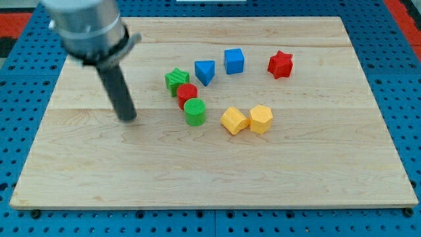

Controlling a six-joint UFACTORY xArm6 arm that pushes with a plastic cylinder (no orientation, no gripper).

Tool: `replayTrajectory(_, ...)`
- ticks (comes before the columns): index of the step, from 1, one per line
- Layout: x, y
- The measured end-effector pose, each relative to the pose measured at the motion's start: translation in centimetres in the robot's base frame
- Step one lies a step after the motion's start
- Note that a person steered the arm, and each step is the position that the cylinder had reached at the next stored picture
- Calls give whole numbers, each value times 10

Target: Move the green star into the red circle

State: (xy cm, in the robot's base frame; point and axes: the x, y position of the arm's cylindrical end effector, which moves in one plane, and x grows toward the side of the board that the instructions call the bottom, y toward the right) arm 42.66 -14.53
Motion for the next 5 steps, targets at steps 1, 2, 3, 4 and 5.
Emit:
replayTrajectory(1,-48,1)
replayTrajectory(2,-67,20)
replayTrajectory(3,-67,74)
replayTrajectory(4,-67,99)
replayTrajectory(5,-67,87)
